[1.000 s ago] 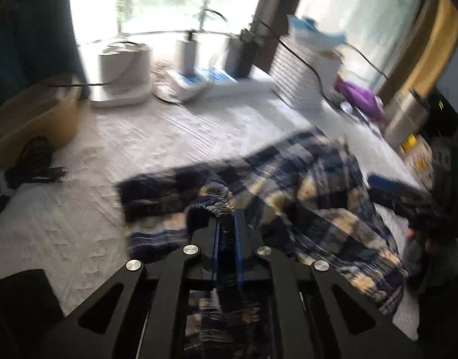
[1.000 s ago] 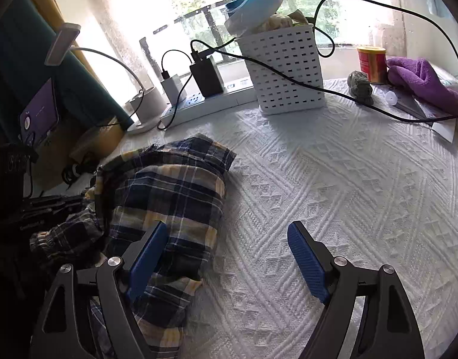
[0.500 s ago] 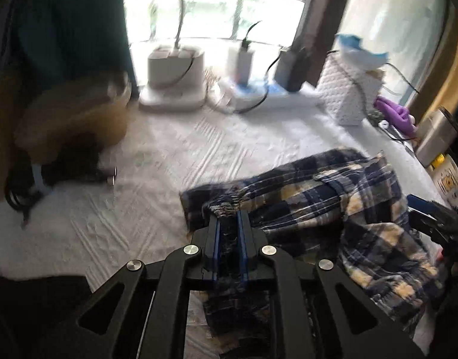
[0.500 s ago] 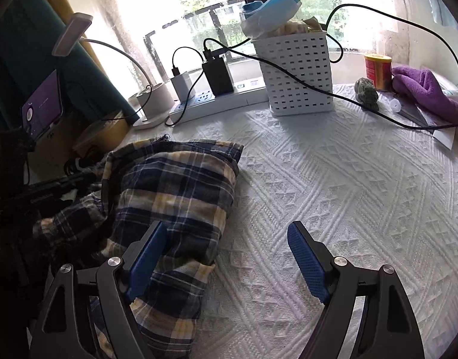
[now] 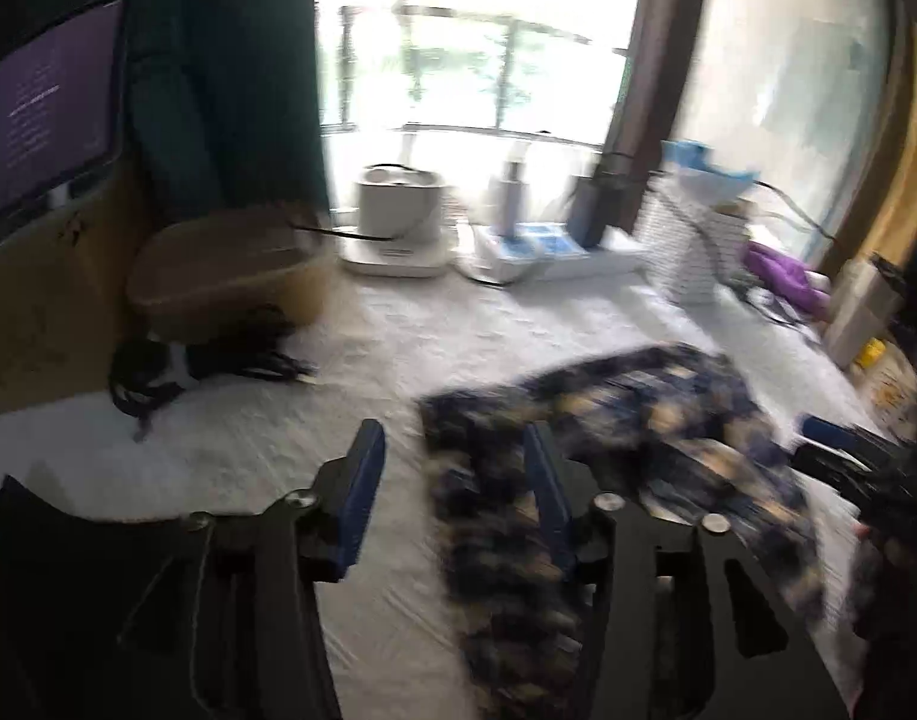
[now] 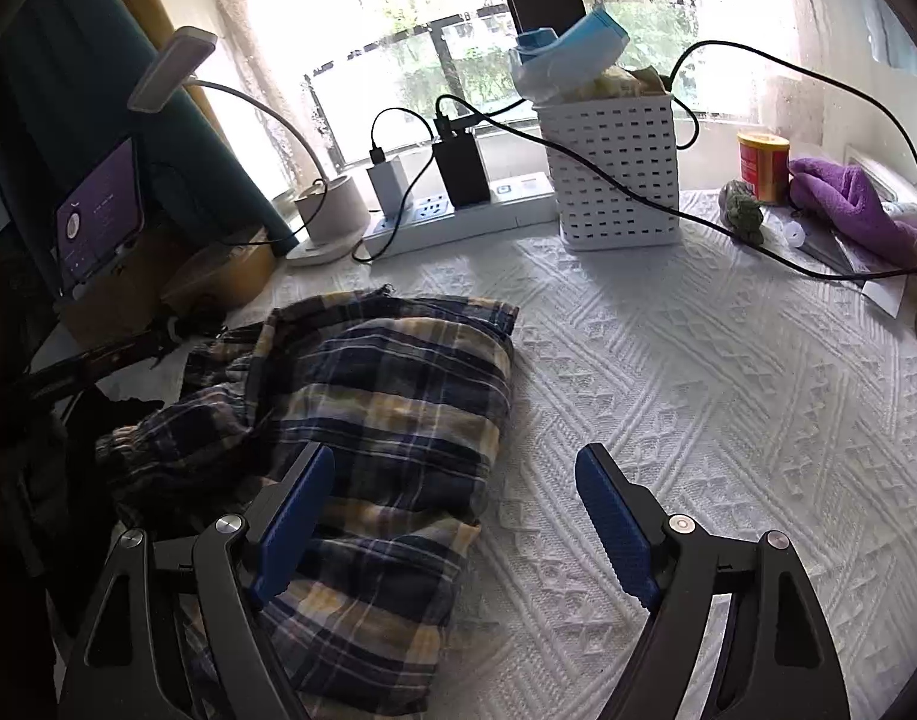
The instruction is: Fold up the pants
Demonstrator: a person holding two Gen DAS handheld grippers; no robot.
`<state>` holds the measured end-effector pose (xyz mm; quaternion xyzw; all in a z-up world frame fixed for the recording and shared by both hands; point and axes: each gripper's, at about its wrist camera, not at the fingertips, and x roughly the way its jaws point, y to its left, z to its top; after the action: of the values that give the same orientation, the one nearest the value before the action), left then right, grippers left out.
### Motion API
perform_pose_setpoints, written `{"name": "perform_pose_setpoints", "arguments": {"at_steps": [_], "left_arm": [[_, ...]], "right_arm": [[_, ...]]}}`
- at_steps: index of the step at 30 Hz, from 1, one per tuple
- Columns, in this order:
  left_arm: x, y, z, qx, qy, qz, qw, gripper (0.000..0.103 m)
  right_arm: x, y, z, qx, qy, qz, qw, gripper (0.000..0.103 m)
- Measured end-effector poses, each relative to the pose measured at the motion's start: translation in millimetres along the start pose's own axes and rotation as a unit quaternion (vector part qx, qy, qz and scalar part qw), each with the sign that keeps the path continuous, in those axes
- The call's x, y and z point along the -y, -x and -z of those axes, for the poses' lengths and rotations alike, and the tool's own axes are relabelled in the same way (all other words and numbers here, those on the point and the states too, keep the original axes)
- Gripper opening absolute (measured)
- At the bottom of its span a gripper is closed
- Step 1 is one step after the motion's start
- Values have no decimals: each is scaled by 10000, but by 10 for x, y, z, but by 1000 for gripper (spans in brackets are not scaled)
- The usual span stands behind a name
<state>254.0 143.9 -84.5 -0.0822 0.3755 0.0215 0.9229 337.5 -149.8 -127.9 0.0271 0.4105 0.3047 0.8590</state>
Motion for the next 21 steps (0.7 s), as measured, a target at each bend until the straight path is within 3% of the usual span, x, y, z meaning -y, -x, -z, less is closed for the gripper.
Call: {"name": "perform_pose_setpoints", "arguments": {"at_steps": [5,8,13,18,20,21], "left_arm": [[460,156,157,-258,-138,923,9953,53],[724,217,195,-158,-490,1135,9922,67],[915,180,203,-251,-857,961,9914,70],[949,-6,272,-298,-1530,314,9873,68],[877,-77,260,-297,-1483,327,9879,45],[842,-99,250,-328,-1436,310,9886,22]], "right_arm": [[-6,78,11,48,-2,-25,10000,84],[25,147,25,98,-43,-15,9999,84],[152,288,96,173,-152,47,9997,84],[364,355,197,172,-382,141,9990,84],[413,354,208,160,-442,157,9988,84],[425,353,207,165,-444,153,9988,84]]}}
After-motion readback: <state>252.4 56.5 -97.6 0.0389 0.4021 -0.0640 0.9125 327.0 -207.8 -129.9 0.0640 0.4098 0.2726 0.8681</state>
